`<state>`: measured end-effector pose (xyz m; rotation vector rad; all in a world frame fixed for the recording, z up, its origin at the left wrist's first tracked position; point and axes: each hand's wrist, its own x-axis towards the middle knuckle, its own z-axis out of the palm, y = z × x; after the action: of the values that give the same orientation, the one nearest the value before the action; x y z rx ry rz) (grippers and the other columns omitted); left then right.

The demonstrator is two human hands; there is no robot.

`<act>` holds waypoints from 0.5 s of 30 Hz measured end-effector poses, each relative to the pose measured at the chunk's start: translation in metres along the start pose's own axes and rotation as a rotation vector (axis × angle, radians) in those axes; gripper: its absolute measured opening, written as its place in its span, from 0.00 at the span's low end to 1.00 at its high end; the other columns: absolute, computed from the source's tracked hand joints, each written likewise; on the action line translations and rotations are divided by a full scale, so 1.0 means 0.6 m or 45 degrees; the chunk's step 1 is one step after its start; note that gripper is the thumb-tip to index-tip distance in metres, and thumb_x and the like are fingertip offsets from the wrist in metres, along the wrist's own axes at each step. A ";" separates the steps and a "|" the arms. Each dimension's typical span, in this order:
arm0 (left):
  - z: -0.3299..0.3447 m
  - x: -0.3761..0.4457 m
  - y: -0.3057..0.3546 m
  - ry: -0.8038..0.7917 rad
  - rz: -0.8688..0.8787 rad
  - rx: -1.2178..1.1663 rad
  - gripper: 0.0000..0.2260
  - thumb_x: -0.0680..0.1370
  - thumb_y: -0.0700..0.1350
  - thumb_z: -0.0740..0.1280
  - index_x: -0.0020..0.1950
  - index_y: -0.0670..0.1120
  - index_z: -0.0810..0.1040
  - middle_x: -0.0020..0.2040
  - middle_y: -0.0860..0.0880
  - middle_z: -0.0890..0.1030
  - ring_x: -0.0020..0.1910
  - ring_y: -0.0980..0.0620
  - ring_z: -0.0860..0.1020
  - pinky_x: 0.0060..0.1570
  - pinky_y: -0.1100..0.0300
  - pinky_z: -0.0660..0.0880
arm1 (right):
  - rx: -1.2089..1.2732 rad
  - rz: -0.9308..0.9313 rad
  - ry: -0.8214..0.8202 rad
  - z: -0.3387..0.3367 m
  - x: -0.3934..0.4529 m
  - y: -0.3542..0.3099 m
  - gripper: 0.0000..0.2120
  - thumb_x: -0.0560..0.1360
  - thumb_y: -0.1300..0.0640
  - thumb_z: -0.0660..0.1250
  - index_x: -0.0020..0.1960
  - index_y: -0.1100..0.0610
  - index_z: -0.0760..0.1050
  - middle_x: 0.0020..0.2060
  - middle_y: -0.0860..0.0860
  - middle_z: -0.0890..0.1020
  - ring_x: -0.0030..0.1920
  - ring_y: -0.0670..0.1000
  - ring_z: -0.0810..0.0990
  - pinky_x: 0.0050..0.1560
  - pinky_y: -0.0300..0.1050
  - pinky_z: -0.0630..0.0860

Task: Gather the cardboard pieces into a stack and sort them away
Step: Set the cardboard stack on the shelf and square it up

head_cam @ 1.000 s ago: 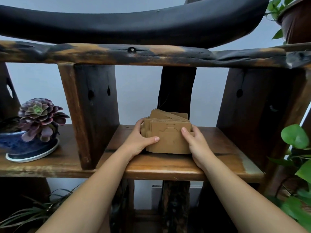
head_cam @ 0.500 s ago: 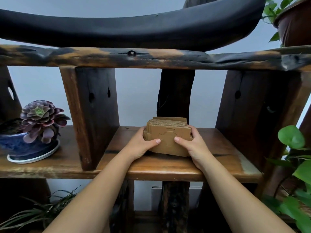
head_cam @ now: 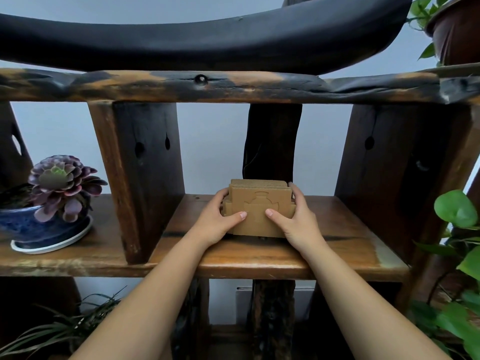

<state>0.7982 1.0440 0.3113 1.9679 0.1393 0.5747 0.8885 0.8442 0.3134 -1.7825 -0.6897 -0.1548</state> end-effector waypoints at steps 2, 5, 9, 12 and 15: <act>0.002 -0.002 0.004 0.012 0.008 0.045 0.33 0.69 0.56 0.75 0.71 0.60 0.64 0.58 0.63 0.75 0.57 0.61 0.75 0.48 0.70 0.72 | -0.063 -0.015 0.029 0.002 0.002 0.002 0.33 0.69 0.45 0.75 0.70 0.48 0.67 0.59 0.47 0.79 0.59 0.48 0.77 0.57 0.41 0.72; 0.008 -0.006 0.009 0.021 0.040 0.110 0.35 0.70 0.58 0.74 0.73 0.58 0.62 0.60 0.61 0.75 0.56 0.62 0.75 0.50 0.70 0.71 | -0.152 -0.073 0.078 0.004 0.002 0.002 0.35 0.69 0.44 0.75 0.71 0.49 0.65 0.61 0.46 0.76 0.59 0.47 0.75 0.58 0.41 0.70; 0.012 -0.010 0.015 0.080 0.104 0.225 0.32 0.72 0.55 0.73 0.73 0.54 0.64 0.61 0.57 0.75 0.57 0.60 0.74 0.52 0.68 0.71 | -0.194 -0.162 0.106 0.008 -0.002 0.002 0.34 0.70 0.46 0.74 0.72 0.47 0.64 0.60 0.45 0.74 0.57 0.43 0.70 0.58 0.40 0.67; 0.012 -0.011 0.018 0.118 0.134 0.274 0.30 0.71 0.53 0.74 0.71 0.53 0.67 0.61 0.55 0.76 0.58 0.58 0.74 0.55 0.63 0.72 | -0.247 -0.111 0.089 0.010 -0.002 0.001 0.30 0.72 0.43 0.71 0.69 0.51 0.67 0.61 0.48 0.76 0.56 0.43 0.71 0.56 0.40 0.68; 0.010 -0.005 0.029 0.100 0.071 0.253 0.28 0.72 0.50 0.74 0.70 0.51 0.69 0.61 0.54 0.78 0.56 0.58 0.75 0.51 0.66 0.71 | -0.142 -0.030 -0.037 0.009 -0.001 -0.003 0.26 0.78 0.46 0.64 0.73 0.52 0.62 0.67 0.51 0.72 0.64 0.49 0.71 0.64 0.46 0.69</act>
<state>0.7954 1.0301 0.3238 2.1473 0.1975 0.6974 0.8855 0.8493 0.3127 -1.8870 -0.7355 -0.1871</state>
